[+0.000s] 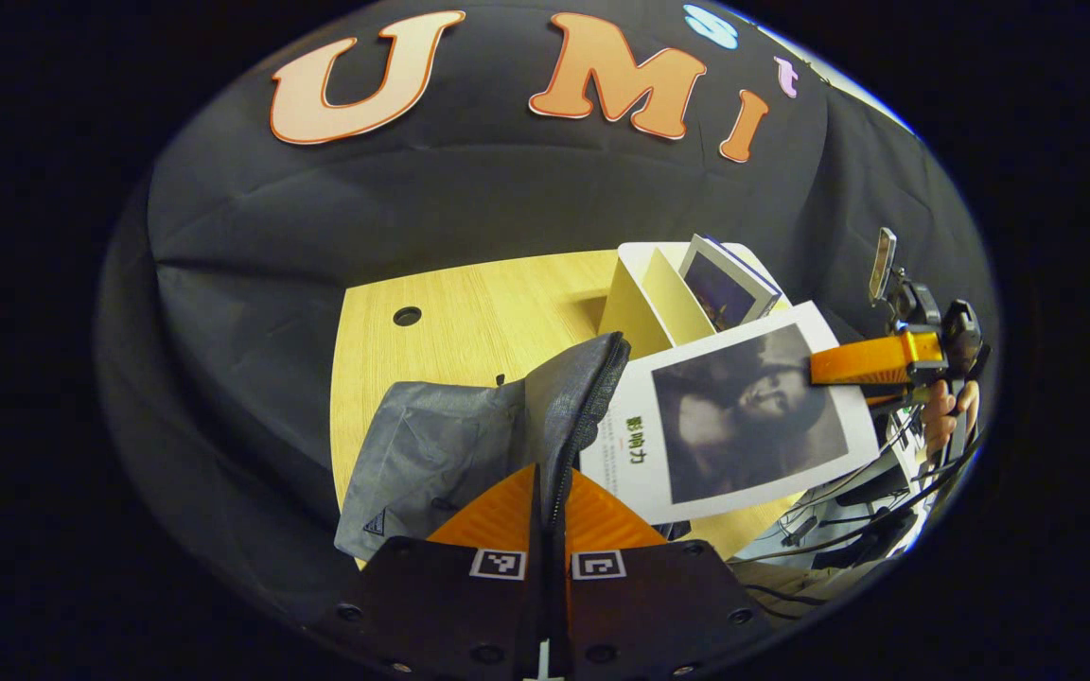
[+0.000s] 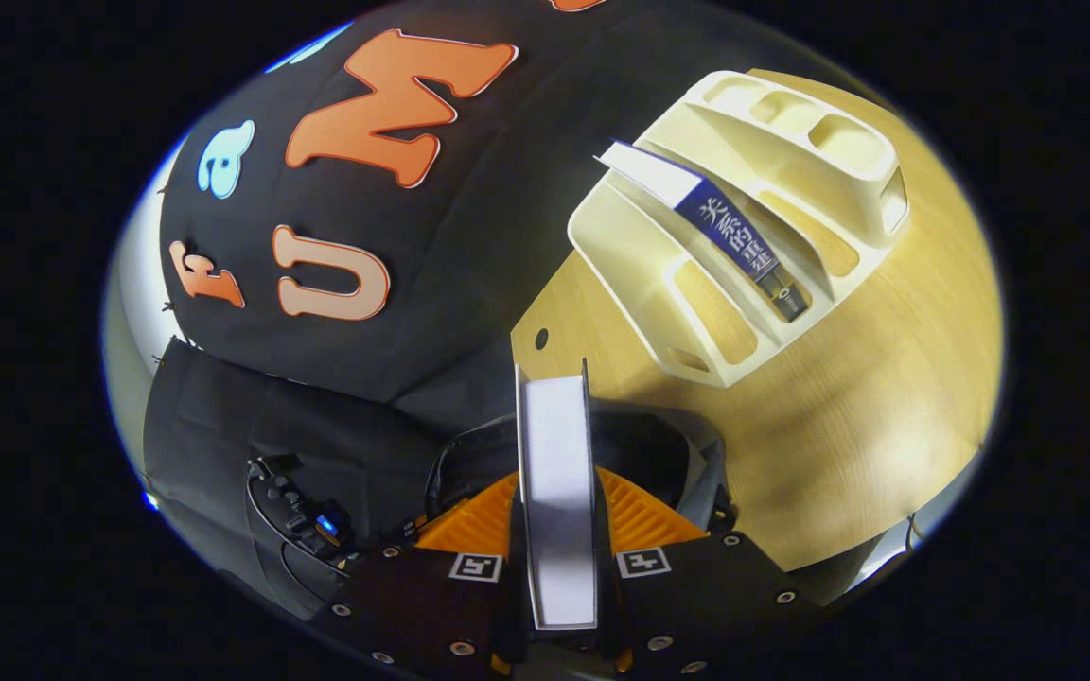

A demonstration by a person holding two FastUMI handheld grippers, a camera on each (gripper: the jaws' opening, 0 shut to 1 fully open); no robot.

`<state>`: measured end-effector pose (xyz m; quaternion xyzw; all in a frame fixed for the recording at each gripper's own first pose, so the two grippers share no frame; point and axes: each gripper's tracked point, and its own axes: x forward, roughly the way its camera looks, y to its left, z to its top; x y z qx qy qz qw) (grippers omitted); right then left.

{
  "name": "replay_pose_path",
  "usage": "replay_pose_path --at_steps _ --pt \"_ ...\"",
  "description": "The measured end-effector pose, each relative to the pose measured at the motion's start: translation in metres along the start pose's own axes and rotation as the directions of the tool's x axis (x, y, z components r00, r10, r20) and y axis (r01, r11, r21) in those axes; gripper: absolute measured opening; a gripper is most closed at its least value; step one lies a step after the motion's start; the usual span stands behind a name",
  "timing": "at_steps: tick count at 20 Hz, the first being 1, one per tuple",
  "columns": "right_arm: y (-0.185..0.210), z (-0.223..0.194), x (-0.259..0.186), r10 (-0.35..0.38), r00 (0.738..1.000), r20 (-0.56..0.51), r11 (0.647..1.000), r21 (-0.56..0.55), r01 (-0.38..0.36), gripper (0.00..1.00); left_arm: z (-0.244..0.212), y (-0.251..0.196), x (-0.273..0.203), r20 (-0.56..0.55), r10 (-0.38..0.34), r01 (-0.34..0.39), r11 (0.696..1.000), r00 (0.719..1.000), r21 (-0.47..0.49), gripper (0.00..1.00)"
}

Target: Open the schoolbag, grab two books from the bookshelf and put them into the schoolbag.

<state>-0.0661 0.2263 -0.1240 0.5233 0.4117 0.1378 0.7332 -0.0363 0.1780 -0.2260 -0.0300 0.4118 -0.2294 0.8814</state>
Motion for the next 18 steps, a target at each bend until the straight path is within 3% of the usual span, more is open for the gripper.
replay_pose_path --at_steps 3,9,18 --pt "-0.003 -0.014 0.025 0.041 0.999 -0.002 0.998 0.051 -0.041 0.29 0.001 0.000 -0.001 0.005 0.007 -0.007 1.000 1.000 -0.006 0.04" --pt "-0.028 -0.032 0.066 0.048 0.999 0.006 0.990 0.131 -0.048 0.29 0.001 -0.005 -0.003 0.008 0.007 -0.007 1.000 1.000 -0.011 0.04" --pt "-0.030 -0.068 0.138 0.079 0.997 -0.010 0.991 0.113 -0.077 0.29 0.001 -0.026 0.007 -0.005 -0.013 0.013 1.000 1.000 0.005 0.04"
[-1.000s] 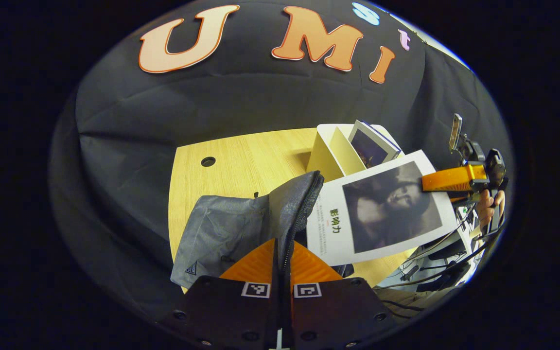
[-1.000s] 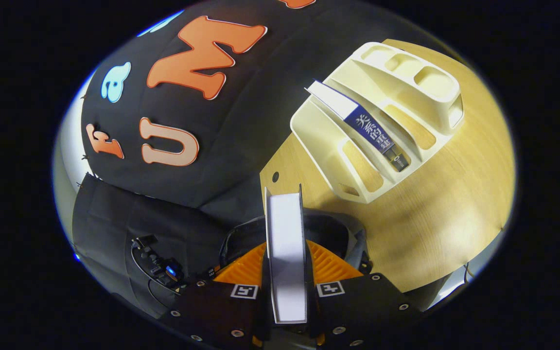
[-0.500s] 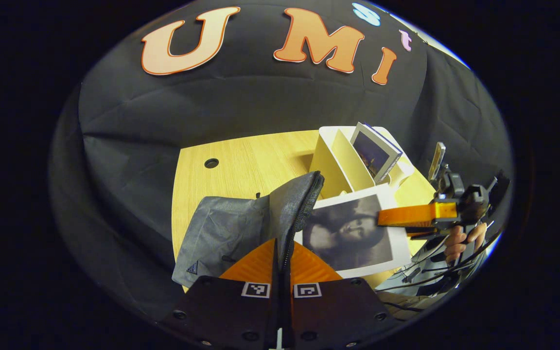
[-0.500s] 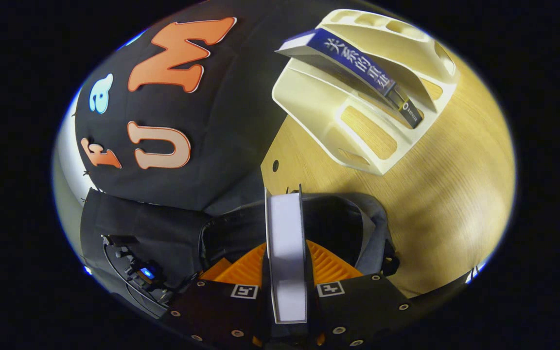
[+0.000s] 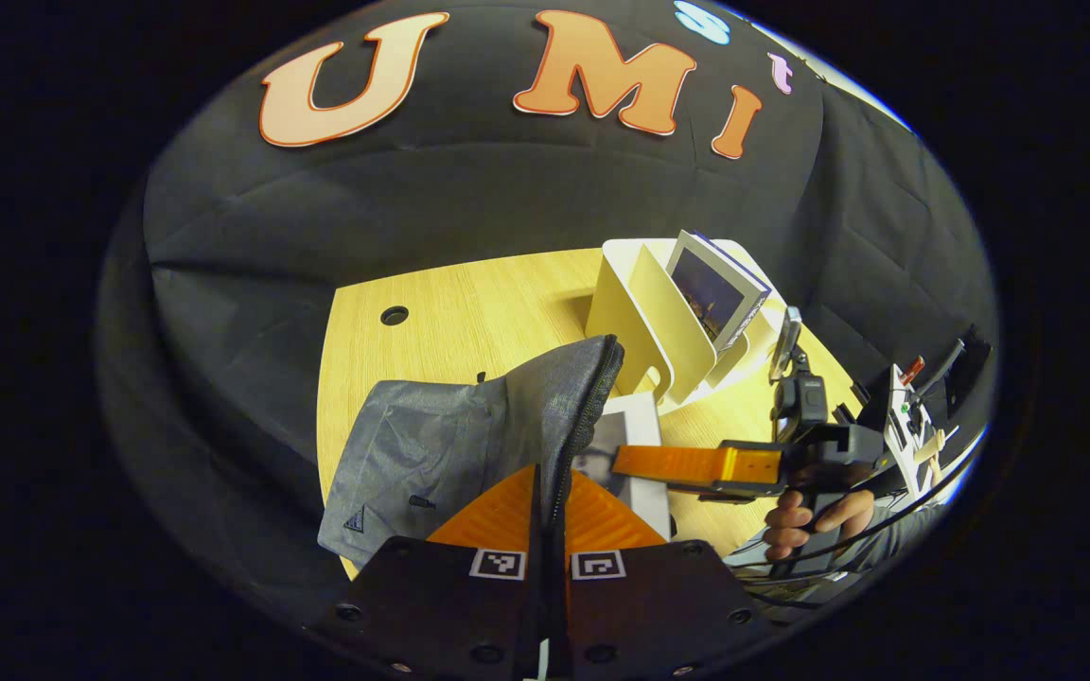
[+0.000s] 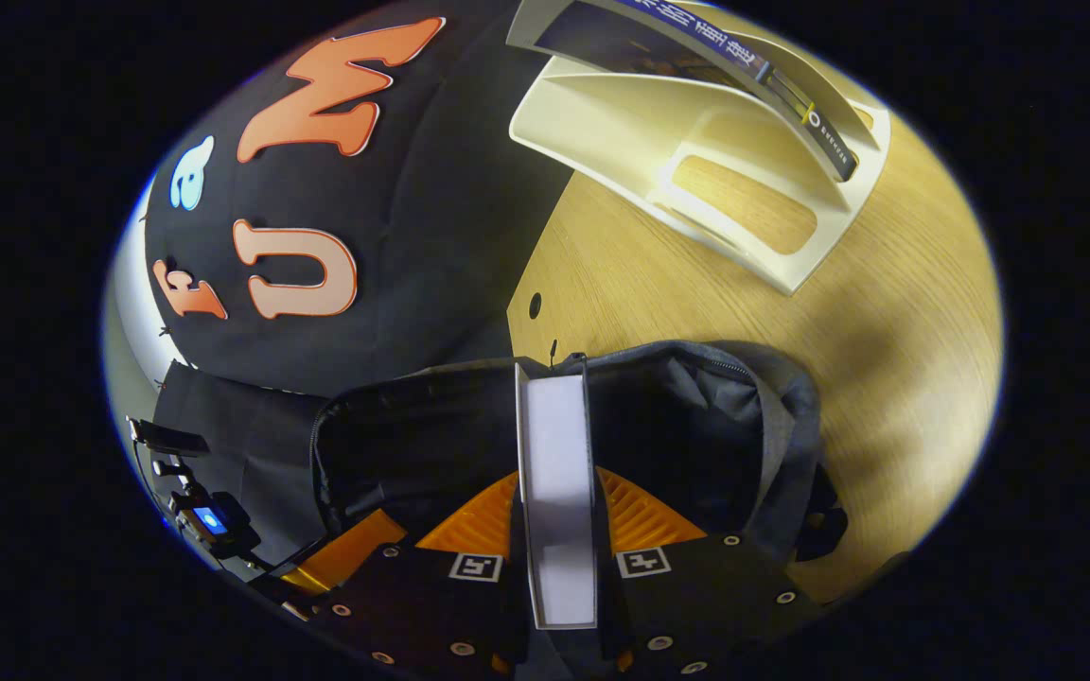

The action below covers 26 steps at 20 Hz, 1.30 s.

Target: Open the schoolbag, grab two books from the bookshelf and put them into the schoolbag.

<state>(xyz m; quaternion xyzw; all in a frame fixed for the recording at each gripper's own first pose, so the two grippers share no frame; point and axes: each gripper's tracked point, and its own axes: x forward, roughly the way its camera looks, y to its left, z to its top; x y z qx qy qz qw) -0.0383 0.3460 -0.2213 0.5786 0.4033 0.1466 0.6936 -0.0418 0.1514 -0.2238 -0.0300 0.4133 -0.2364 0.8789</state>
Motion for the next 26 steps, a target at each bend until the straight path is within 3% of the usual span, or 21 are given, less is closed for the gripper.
replay_pose_path --at_steps 7,9,11,12,13,14,16,26 --pt "0.004 -0.007 0.023 -0.006 0.999 -0.051 1.000 -0.002 0.006 0.29 0.003 0.002 -0.001 0.010 0.013 -0.012 0.999 1.000 -0.043 0.04" --pt "-0.002 -0.011 0.021 -0.043 0.995 -0.094 0.999 -0.017 0.042 0.35 0.002 0.003 -0.001 0.010 0.024 -0.024 0.998 1.000 -0.058 0.04" --pt "-0.010 -0.016 0.013 -0.093 0.986 -0.138 0.995 -0.047 0.087 0.46 -0.002 0.004 -0.001 0.005 0.039 -0.039 0.997 0.999 -0.069 0.04" --pt "-0.017 -0.018 0.007 -0.125 0.979 -0.159 0.991 -0.073 0.114 0.48 -0.002 0.004 0.000 0.002 0.046 -0.046 0.996 0.999 -0.070 0.04" --pt "-0.024 -0.017 0.001 -0.155 0.973 -0.170 0.985 -0.107 0.138 0.58 -0.003 0.003 0.000 0.003 0.055 -0.054 0.996 0.999 -0.072 0.04" --pt "-0.034 -0.015 -0.004 -0.191 0.966 -0.176 0.975 -0.143 0.167 0.87 -0.003 0.003 0.001 0.002 0.060 -0.060 0.996 0.998 -0.071 0.04" --pt "-0.041 -0.009 -0.014 -0.223 0.958 -0.183 0.962 -0.200 0.186 0.95 -0.005 0.002 0.003 0.001 0.071 -0.071 0.995 0.997 -0.074 0.04" --pt "-0.036 0.057 -0.097 -0.383 0.912 -0.146 0.857 -0.423 0.293 0.98 -0.017 -0.005 0.020 -0.029 0.119 -0.121 0.986 0.992 -0.114 0.04"
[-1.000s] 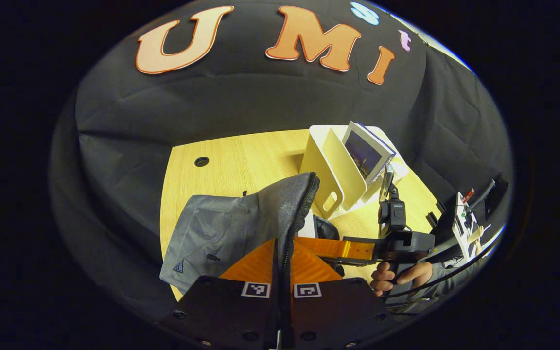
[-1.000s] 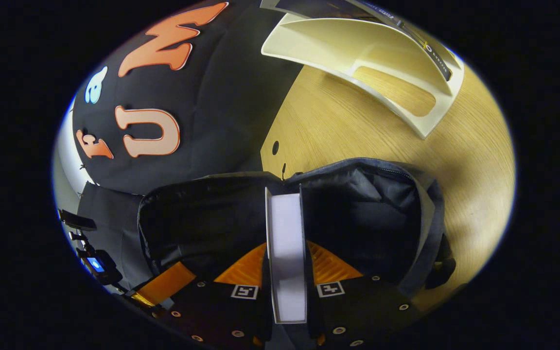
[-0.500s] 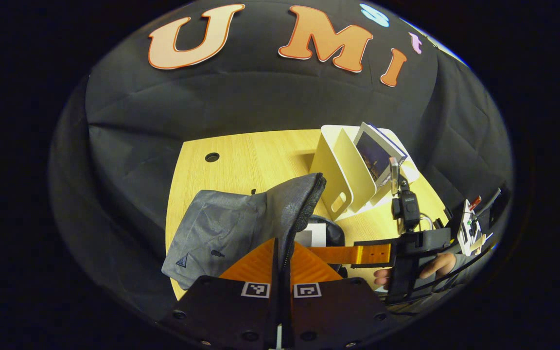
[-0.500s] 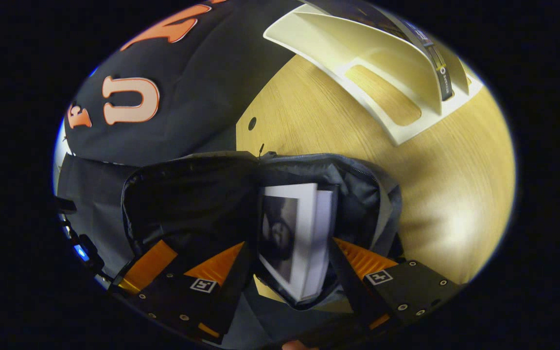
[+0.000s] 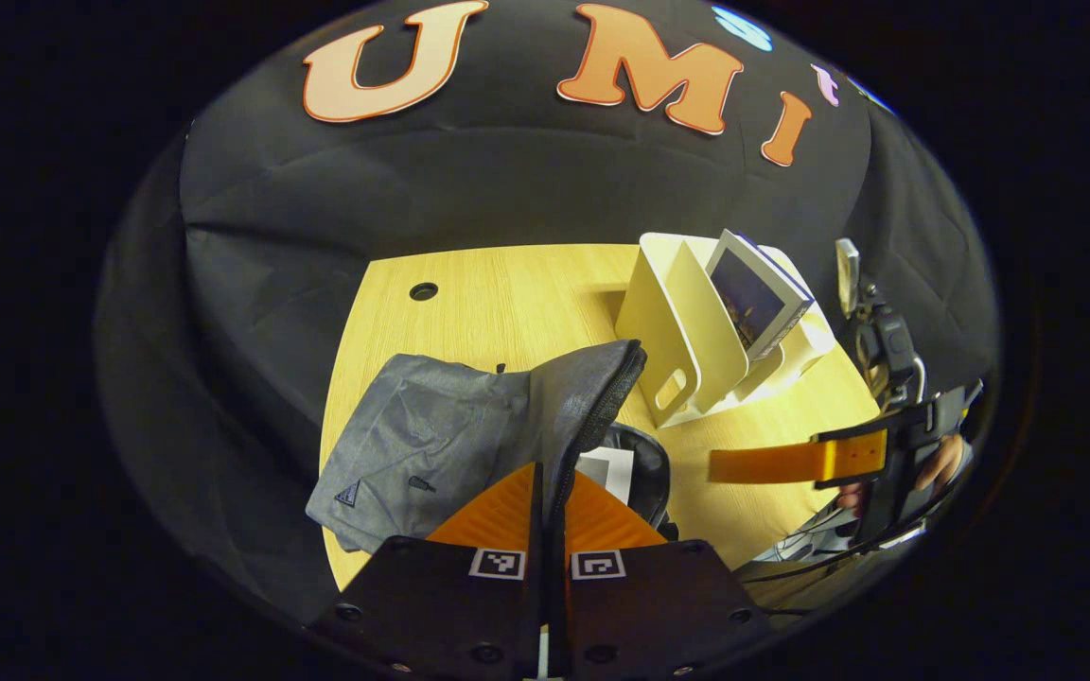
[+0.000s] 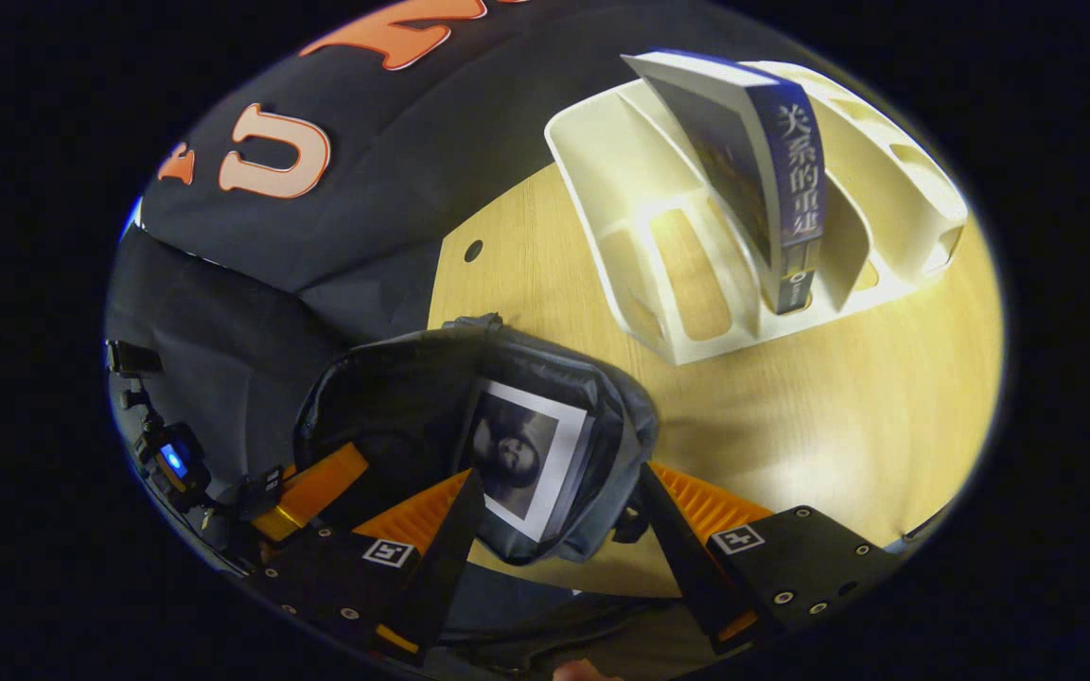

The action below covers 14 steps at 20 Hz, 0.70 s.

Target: Open the schoolbag, grab two books from the bookshelf and put them into the schoolbag.

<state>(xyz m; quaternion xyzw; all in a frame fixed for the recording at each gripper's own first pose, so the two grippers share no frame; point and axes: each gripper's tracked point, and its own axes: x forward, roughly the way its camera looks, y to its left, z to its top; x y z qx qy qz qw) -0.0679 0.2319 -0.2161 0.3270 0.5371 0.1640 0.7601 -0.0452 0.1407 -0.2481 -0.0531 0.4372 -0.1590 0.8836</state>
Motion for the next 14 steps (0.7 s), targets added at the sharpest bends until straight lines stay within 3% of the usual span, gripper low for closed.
replay_pose_path --at_steps 6,9,14 --pt "-0.036 0.043 -0.048 -0.131 0.991 0.003 0.982 -0.134 0.130 0.98 -0.008 -0.009 0.013 -0.023 0.011 -0.011 1.000 1.000 -0.012 0.04" --pt "-0.044 0.075 -0.067 -0.156 0.988 0.011 0.976 -0.152 0.155 0.98 -0.012 -0.009 0.014 -0.028 0.012 -0.013 1.000 1.000 -0.025 0.04" --pt "-0.065 0.125 -0.090 -0.258 0.965 0.038 0.937 -0.235 0.260 0.98 -0.013 -0.004 0.021 -0.037 0.021 -0.023 0.998 0.999 -0.060 0.04"
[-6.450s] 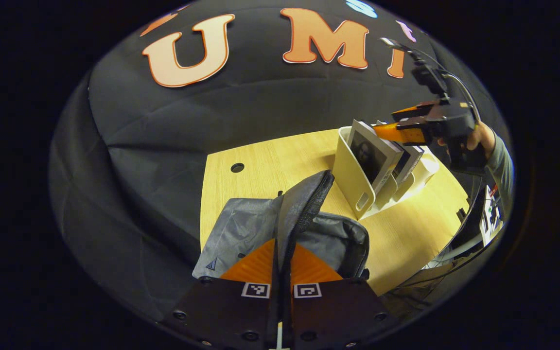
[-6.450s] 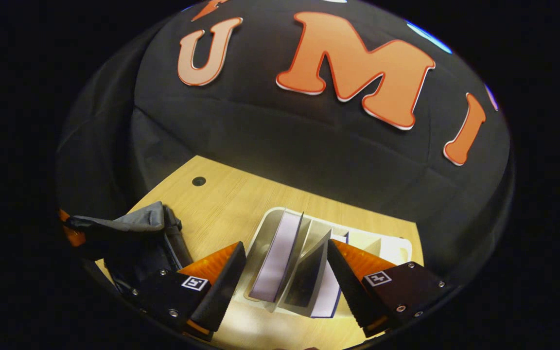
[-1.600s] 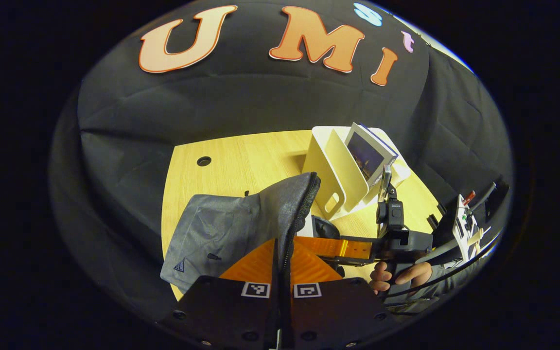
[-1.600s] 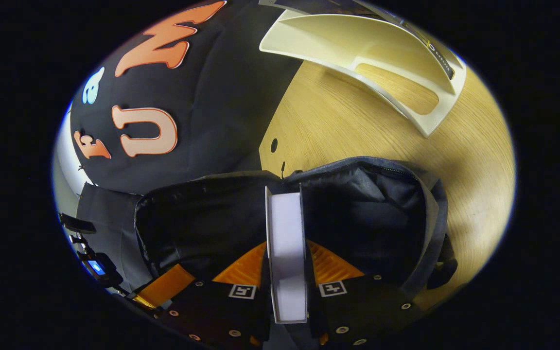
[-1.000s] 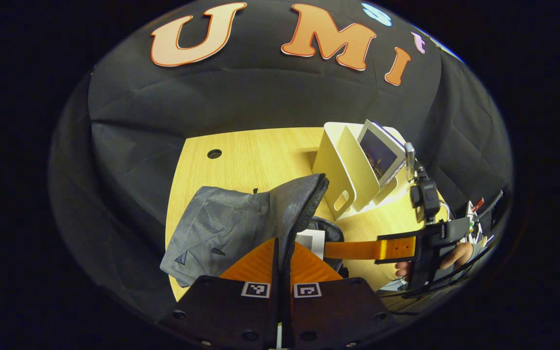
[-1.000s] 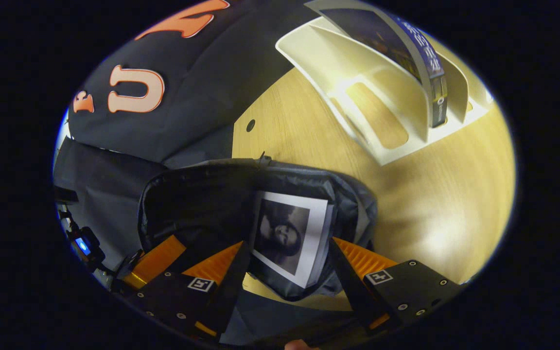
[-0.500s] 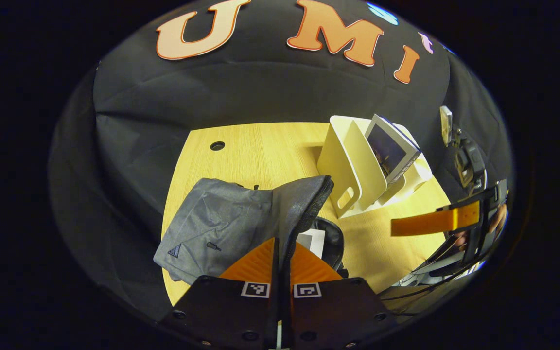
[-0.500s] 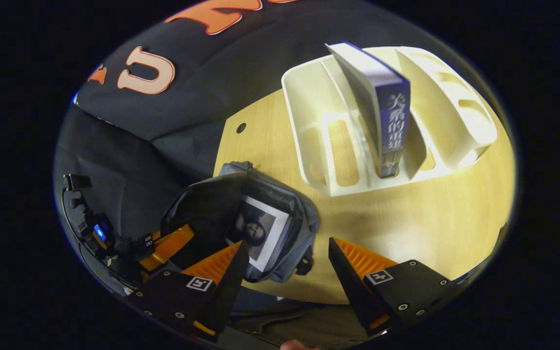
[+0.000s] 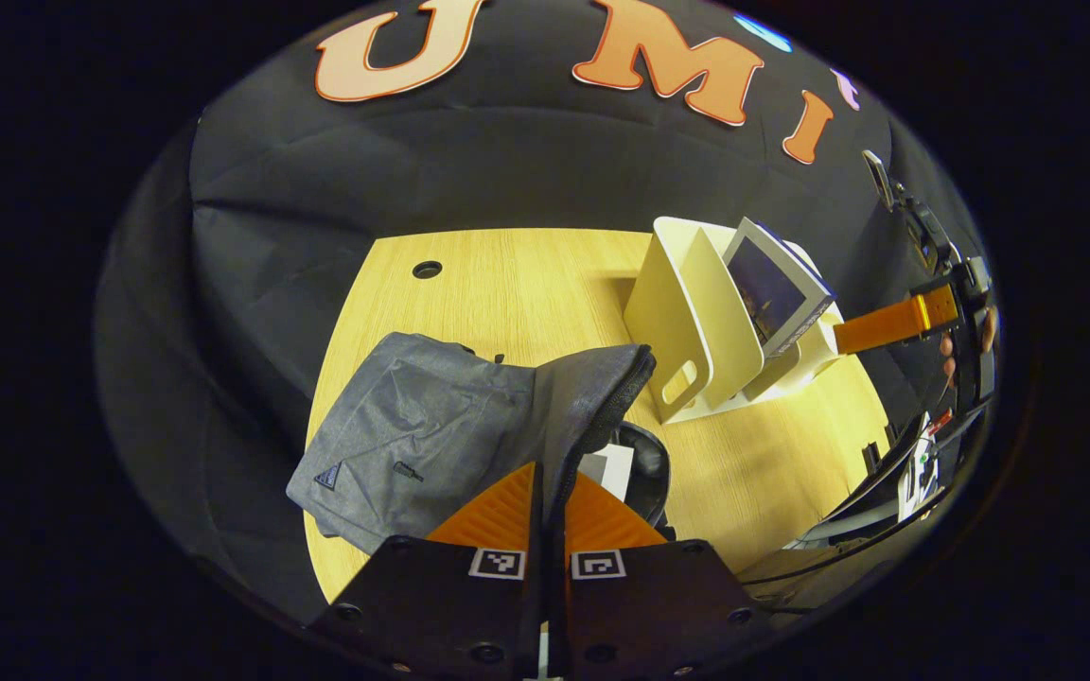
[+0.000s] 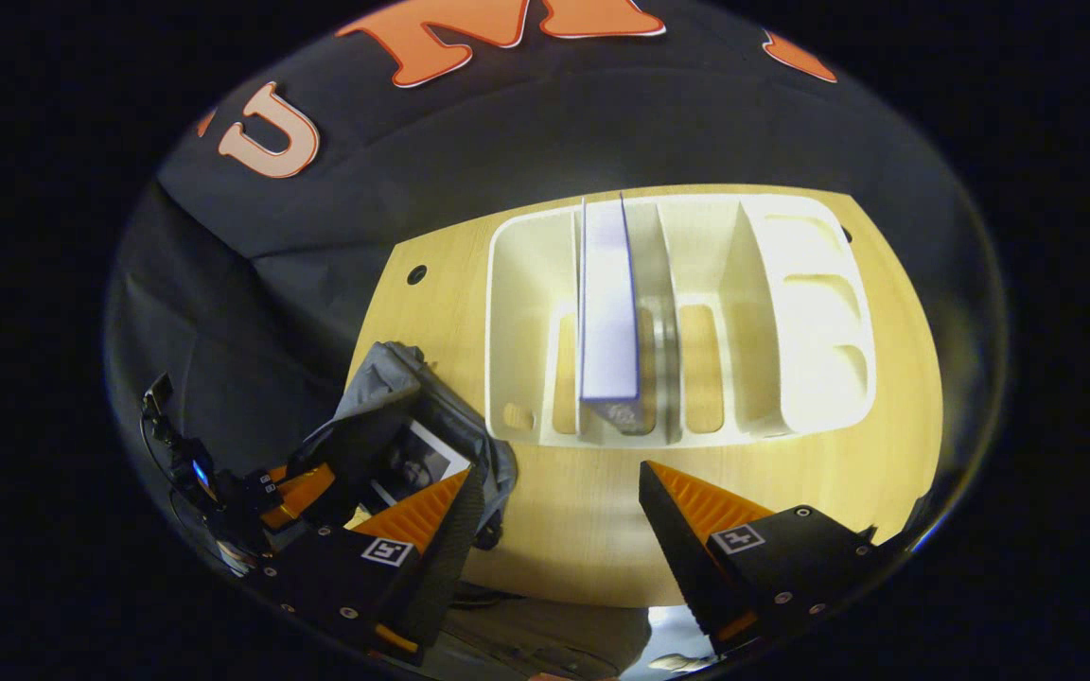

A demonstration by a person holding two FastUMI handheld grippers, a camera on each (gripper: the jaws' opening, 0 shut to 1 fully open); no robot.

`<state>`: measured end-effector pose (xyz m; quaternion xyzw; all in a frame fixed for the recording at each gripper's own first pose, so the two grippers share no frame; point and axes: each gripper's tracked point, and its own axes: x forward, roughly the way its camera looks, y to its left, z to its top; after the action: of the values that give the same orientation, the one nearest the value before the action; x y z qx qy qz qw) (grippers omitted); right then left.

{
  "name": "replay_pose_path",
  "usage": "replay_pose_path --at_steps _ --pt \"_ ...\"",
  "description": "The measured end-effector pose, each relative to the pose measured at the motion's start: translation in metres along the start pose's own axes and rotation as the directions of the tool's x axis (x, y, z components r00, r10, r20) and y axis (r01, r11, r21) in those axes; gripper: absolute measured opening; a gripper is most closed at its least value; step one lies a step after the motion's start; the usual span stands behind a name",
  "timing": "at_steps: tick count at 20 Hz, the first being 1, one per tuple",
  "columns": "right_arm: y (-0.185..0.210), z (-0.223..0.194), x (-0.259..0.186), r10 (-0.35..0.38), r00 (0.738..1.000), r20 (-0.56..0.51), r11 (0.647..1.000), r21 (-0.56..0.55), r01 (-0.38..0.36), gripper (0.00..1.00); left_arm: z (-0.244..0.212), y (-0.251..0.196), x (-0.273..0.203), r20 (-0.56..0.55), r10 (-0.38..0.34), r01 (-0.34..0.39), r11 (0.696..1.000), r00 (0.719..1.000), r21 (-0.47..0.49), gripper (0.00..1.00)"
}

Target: Open the schoolbag, grab two books from the bookshelf and put them into the schoolbag.

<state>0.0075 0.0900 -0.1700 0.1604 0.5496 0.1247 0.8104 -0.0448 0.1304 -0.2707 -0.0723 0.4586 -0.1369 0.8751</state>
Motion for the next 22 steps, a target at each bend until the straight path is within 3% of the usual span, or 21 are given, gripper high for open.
replay_pose_path --at_steps 11,17,18,19,20,21,22 --pt "-0.029 0.072 0.040 -0.073 0.992 -0.107 0.997 -0.037 0.070 0.94 -0.005 0.005 0.010 -0.025 0.048 -0.050 0.995 0.999 -0.081 0.04" --pt "-0.035 0.078 0.082 -0.085 0.976 -0.200 0.996 -0.029 0.081 0.70 -0.003 0.005 0.007 -0.050 0.111 -0.115 0.990 0.993 -0.086 0.04" --pt "-0.036 0.077 0.087 -0.091 0.973 -0.210 0.996 -0.033 0.086 0.53 -0.003 0.005 0.007 -0.054 0.121 -0.126 0.988 0.991 -0.088 0.04" --pt "-0.040 0.076 0.091 -0.098 0.971 -0.219 0.995 -0.040 0.092 0.63 -0.003 0.003 0.008 -0.058 0.129 -0.134 0.987 0.990 -0.090 0.04" --pt "-0.043 0.076 0.095 -0.110 0.968 -0.224 0.994 -0.044 0.102 0.57 -0.003 0.003 0.007 -0.062 0.140 -0.145 0.985 0.988 -0.091 0.04" --pt "-0.046 0.076 0.097 -0.117 0.966 -0.228 0.993 -0.049 0.109 0.66 -0.004 0.004 0.007 -0.066 0.150 -0.155 0.984 0.987 -0.090 0.04" --pt "-0.051 0.077 0.099 -0.130 0.965 -0.226 0.991 -0.051 0.122 0.58 -0.005 0.004 0.006 -0.067 0.160 -0.165 0.982 0.985 -0.087 0.04"
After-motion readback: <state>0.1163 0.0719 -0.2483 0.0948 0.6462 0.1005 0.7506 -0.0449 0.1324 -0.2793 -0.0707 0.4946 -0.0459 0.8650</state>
